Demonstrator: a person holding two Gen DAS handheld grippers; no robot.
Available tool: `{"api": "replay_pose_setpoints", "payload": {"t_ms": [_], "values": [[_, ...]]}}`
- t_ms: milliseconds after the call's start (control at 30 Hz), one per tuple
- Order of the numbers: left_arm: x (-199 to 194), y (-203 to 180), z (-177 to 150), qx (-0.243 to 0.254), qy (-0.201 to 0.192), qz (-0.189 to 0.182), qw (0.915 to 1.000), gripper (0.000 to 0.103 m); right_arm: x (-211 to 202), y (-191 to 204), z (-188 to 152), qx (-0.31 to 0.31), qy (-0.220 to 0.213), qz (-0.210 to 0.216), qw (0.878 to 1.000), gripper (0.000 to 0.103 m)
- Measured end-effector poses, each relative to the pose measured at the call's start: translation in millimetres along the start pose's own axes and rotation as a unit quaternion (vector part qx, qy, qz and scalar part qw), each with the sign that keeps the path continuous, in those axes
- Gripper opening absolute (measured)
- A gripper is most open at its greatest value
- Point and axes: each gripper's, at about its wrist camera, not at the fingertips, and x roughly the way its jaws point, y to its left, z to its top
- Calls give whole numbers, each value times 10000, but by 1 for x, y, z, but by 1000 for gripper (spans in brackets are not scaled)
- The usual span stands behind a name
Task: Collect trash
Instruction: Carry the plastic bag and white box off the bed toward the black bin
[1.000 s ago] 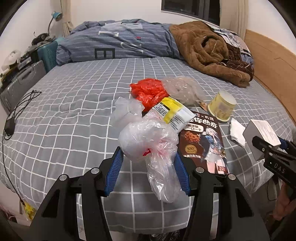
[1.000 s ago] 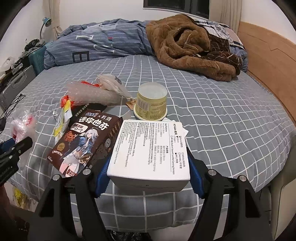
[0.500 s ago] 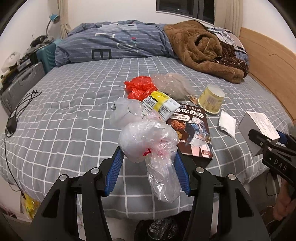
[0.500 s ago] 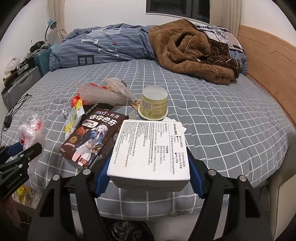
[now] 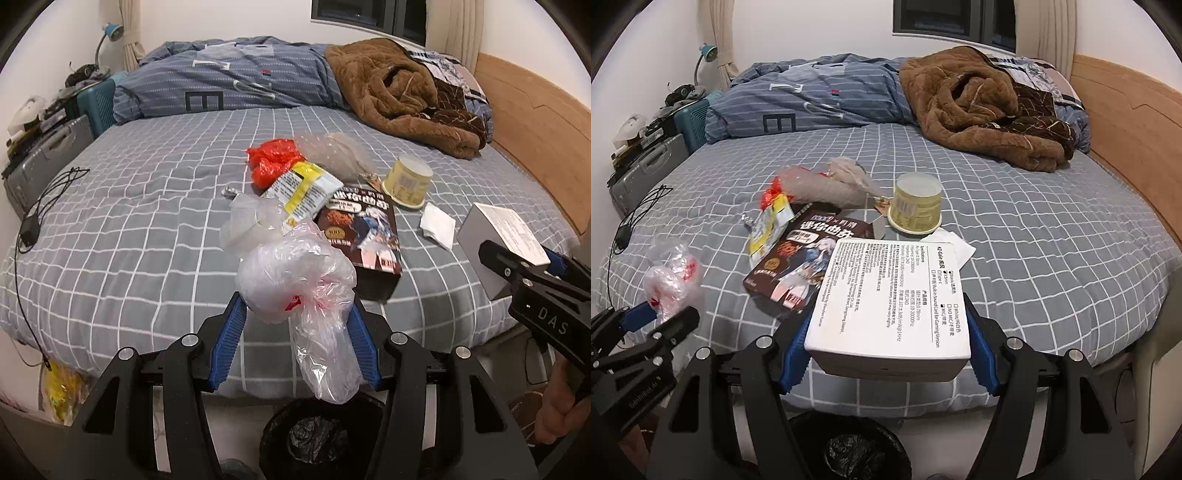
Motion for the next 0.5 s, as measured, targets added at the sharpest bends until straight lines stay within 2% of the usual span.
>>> {"api": "replay_pose_setpoints", "payload": {"t_ms": [500], "values": [[-17,-2,-33,-18,185,38,9998,53,-21,13,-30,-116,94,92,9998,68]]}}
